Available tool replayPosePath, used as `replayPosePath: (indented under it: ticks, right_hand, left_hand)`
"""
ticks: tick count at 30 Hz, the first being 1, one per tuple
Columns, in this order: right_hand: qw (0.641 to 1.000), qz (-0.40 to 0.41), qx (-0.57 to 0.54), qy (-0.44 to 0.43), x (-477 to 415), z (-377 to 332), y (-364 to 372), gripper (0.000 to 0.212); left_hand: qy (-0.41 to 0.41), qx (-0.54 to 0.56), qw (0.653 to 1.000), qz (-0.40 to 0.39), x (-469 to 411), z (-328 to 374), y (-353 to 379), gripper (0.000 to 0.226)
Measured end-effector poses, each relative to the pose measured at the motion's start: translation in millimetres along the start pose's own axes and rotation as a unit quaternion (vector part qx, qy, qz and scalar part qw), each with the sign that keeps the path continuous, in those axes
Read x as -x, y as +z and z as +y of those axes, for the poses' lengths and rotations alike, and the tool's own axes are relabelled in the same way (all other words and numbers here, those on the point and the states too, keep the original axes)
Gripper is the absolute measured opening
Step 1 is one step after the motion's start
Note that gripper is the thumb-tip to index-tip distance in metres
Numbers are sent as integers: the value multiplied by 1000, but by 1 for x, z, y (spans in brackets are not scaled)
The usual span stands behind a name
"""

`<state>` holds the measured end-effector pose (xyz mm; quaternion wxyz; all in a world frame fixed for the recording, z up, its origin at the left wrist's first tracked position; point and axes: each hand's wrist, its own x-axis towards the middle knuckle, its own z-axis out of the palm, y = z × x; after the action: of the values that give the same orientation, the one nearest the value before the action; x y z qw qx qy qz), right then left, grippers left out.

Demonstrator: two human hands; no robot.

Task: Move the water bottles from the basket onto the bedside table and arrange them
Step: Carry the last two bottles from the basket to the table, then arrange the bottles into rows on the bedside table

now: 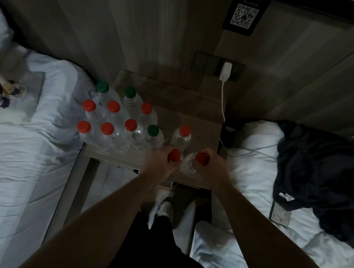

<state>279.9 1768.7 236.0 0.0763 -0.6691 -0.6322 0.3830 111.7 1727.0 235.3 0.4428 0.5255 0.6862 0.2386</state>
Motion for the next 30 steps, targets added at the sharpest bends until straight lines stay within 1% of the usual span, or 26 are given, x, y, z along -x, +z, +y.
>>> replayPosePath:
  ticks: [6, 8, 13, 16, 18, 19, 21, 23, 25, 26, 30]
  right_hand:
    - [1000, -25, -3, -1, -3, -4, -6, 31]
    - [999, -41, 1, -11, 2, -6, -4, 32]
    - [999, -24, -35, 0, 13, 0, 5, 37]
    - [998, -31, -45, -6, 17, -2, 3, 37]
    - [998, -41, -54, -13, 22, -4, 0, 38]
    - [997, -46, -65, -16, 25, -4, -3, 42]
    - [995, -45, -84, -19, 32, -7, -8, 55]
    - [996, -22, -86, -28, 40, -12, -13, 64]
    - [996, 4, -75, -51, 47, -24, -16, 64]
    - [996, 13, -68, -63, 49, -32, -17, 61]
    - [991, 10, -77, -112, 46, -76, -17, 51]
  left_hand:
    - [-13, 8, 999, 28, -13, 1, 2, 28]
    - [-20, 13, 1000, 21, -13, 0, 1, 31]
    - [-33, 13, 999, 18, -9, -5, 2, 43]
    - [-38, 5, 999, 19, -6, -4, 0, 45]
    - [-38, 22, 999, 22, 2, 1, -5, 49]
    - [-35, 37, 998, 22, 8, 5, -9, 51]
    - [-24, 44, 999, 18, 23, 11, -18, 48]
    - [-20, 38, 999, 19, 40, 10, -30, 39]
    - [-20, 30, 999, 35, 55, 9, -44, 28]
    - [-21, 33, 998, 48, 61, 8, -53, 27]
    - [1, 59, 990, 132, 74, 5, -96, 34]
